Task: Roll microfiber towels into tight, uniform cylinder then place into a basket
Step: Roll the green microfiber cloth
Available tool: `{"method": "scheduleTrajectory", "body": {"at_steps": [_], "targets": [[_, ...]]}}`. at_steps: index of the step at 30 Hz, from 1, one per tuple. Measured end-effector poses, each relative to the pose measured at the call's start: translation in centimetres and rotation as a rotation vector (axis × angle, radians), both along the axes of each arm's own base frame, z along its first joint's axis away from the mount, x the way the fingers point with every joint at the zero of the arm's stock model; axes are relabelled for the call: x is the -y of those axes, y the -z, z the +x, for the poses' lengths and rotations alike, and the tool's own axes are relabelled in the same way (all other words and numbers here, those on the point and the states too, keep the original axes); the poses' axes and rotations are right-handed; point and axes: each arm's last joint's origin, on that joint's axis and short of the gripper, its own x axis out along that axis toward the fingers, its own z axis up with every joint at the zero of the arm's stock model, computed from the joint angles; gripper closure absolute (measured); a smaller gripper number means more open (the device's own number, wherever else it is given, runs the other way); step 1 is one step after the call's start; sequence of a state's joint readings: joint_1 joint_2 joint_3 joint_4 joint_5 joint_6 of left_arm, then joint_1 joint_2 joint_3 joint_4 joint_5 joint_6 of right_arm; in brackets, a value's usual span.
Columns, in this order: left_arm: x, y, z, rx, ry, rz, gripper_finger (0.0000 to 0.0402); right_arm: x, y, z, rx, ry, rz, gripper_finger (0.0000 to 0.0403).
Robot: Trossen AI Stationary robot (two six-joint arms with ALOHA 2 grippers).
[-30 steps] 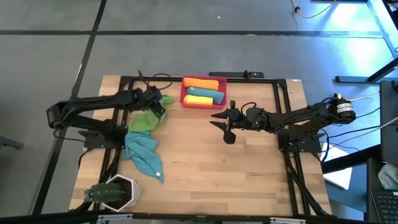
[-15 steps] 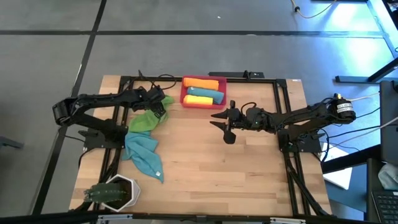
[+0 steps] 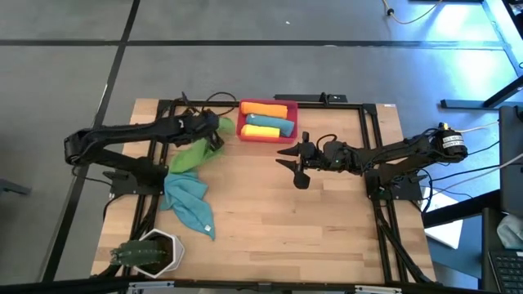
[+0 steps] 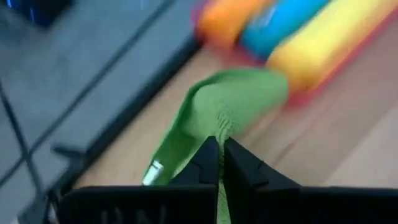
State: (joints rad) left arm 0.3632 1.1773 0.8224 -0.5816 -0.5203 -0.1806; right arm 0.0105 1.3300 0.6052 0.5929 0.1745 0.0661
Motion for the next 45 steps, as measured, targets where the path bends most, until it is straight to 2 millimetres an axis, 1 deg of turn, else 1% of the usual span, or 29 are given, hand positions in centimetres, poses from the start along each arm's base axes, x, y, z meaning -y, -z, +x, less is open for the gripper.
{"method": "scheduleTrajectory", "body": {"at_steps": [3,8,11,14,17,21,30,33,38,41,45], "targets": [[2.6,-3.2,0.7,0.131,0.093,0.098,0.0401,0.0,0.1,0.0,-0.011,0.0,0.0,0.026],[7.4,-6.8,1.0,0.349,0.341,0.221,0.0401,0.0,0.4,0.0,-0.042,0.0,0.001,0.026],[9.3,-7.8,1.0,0.412,0.454,0.261,0.0401,0.0,0.4,0.0,-0.04,0.001,0.007,0.026],[10.3,-8.0,1.0,0.405,0.507,0.293,0.0401,0.0,0.4,0.1,-0.034,0.0,0.007,0.026],[10.6,-7.9,1.2,0.391,0.524,0.309,0.0401,0.0,0.6,0.2,-0.035,0.0,0.006,0.026],[10.5,-7.8,1.3,0.39,0.514,0.314,0.0401,0.0,1.1,0.7,-0.027,-0.011,-0.02,0.026],[9.8,-7.7,1.5,0.378,0.478,0.321,0.0401,-0.6,1.9,2.4,0.074,-0.176,-0.03,0.026],[9.6,-7.5,1.8,0.373,0.467,0.319,0.0401,-1.1,1.9,3.6,0.077,-0.195,-0.048,0.026],[9.5,-7.2,2.1,0.358,0.465,0.318,0.0401,-2.7,2.2,6.2,0.064,-0.247,-0.147,0.026],[9.6,-7.1,2.3,0.358,0.467,0.317,0.0401,-3.5,3.2,7.9,0.023,-0.214,-0.221,0.026],[9.6,-7.2,2.3,0.364,0.465,0.318,0.0401,-4.5,5.0,9.8,-0.116,-0.117,-0.359,0.026]]}}
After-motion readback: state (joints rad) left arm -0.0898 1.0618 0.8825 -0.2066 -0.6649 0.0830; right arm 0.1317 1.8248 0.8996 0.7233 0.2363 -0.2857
